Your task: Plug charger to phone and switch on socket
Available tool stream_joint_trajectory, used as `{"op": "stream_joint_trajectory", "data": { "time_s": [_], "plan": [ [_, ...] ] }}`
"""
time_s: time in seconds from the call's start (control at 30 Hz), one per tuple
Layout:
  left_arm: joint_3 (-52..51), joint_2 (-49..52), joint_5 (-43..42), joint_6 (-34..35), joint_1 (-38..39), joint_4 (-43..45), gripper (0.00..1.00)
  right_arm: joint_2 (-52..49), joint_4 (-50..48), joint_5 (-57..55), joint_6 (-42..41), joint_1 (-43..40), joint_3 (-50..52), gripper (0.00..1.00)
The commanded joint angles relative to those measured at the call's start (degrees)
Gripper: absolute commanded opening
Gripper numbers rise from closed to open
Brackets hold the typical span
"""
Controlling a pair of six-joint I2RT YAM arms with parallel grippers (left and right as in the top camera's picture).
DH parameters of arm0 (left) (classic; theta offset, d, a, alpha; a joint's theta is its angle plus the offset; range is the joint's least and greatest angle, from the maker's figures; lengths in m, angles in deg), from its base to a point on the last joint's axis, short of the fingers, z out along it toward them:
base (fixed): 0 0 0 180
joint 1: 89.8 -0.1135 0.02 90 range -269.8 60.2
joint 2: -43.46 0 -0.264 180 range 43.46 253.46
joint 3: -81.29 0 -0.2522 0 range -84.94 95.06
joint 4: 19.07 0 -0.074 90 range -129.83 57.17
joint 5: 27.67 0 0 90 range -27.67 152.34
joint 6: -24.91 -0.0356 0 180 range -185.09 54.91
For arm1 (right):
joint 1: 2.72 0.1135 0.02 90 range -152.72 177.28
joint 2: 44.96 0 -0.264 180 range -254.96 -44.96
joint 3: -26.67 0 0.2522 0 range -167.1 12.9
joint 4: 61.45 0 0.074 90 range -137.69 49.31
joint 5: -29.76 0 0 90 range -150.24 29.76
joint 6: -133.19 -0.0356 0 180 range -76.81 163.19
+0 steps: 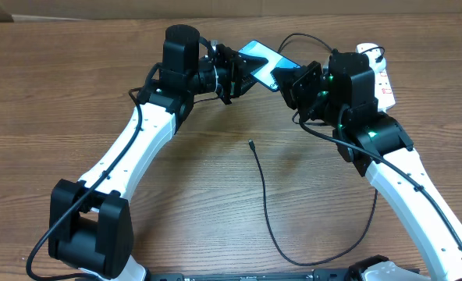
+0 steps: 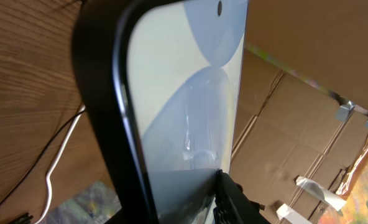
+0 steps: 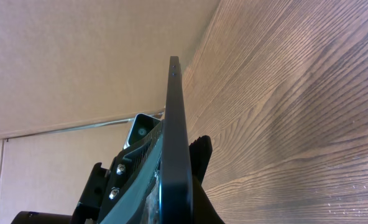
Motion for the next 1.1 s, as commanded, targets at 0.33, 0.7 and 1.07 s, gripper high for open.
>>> {"op": "stream_joint_trajectory", "data": {
  "time_s": [0.33,0.7,1.07],
  "plan": [
    [0.0,-0.9,-0.8,0.1,0.4,1.1,0.09,1.3,-0.3,2.5,0.4,3.2,-0.3,0.2],
    [0.0,-0.9,-1.2,-1.0,0.3,5.4,0.04,1.5,-0.3,4.5,3.7,3.3,-0.3,0.82],
    [0.0,-0.9,-0.3,-13.7,-2.8,5.0,0.04,9.7,6.3,4.5,17.1,-5.2,-0.4,1.0]
  ]
}}
